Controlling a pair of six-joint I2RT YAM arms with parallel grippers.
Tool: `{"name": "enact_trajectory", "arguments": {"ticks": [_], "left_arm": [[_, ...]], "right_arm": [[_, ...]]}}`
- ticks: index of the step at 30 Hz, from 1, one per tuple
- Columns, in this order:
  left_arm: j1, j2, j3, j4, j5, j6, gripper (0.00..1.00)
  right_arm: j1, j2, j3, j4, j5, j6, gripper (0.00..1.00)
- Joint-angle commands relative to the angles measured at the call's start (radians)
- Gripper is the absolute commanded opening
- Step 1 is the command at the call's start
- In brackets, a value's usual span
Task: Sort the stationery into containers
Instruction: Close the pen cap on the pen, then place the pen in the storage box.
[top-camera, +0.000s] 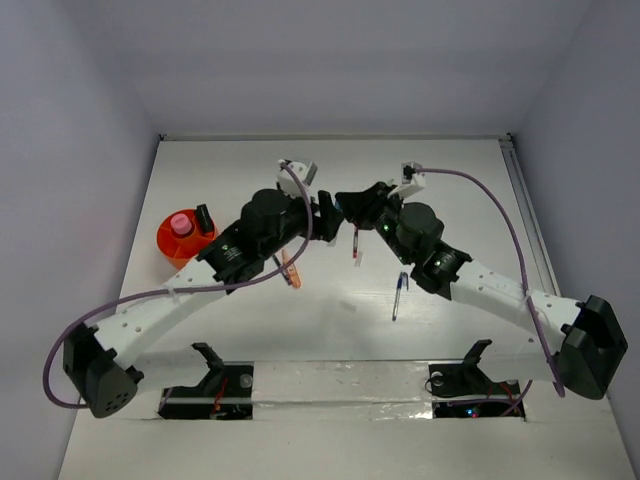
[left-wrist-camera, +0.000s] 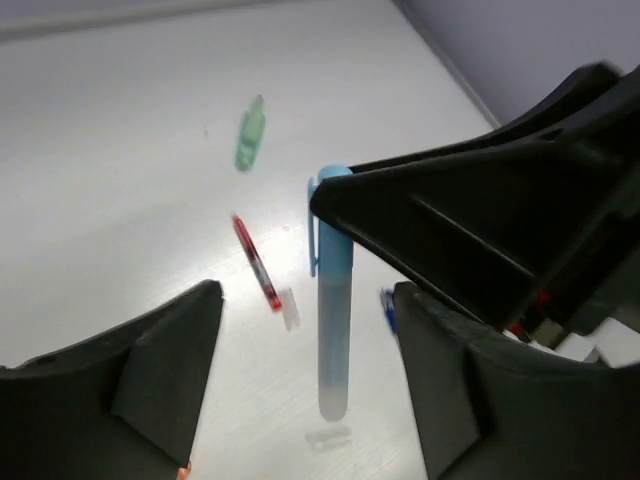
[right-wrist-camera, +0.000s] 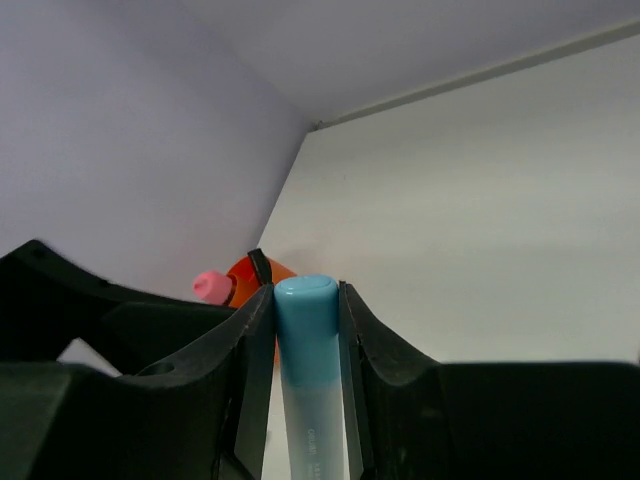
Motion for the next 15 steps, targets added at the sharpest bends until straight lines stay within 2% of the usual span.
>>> {"name": "enact_trajectory", "arguments": {"ticks": [1,2,4,5,6,10,15], "left_arm": [[0.017,-0.154,0.016,0.214,-0.061,-0.045,0.68],[0.017,-0.188,0.008,0.190,-0.065,-0.045,0.77],[0.017,-0.300,-0.013,0.116,-0.108,-0.047,0.85],[0.017,-0.341,-0.017,0.090,-0.128,-0.044,0.97],[0.017,-0.377,-0.014,0.035,-0.163,-0.041,0.99],[0.017,-0.526,0.035,-0.094,-0.234,-0.013,0.99],[0.017,-0.575,0.091,-0.149,-0.306,0.046,0.99]], "right_arm": [[-0.013,0.068,0.122,-0.140,-0.125,-0.074,0.00],[-0.022,0.096,0.155,-0.133,-0.115,-0.085,0.00],[-0.048,0.128,0.241,-0.117,-0.091,-0.109,0.00],[-0.059,0.143,0.268,-0.114,-0.094,-0.110,0.00],[-0.070,0.175,0.286,-0.104,-0.094,-0.114,0.00],[-0.061,0.283,0.347,-0.007,-0.169,-0.123,0.00],[0.034,0.462,0.426,0.142,-0.231,-0.197,0.00]]}}
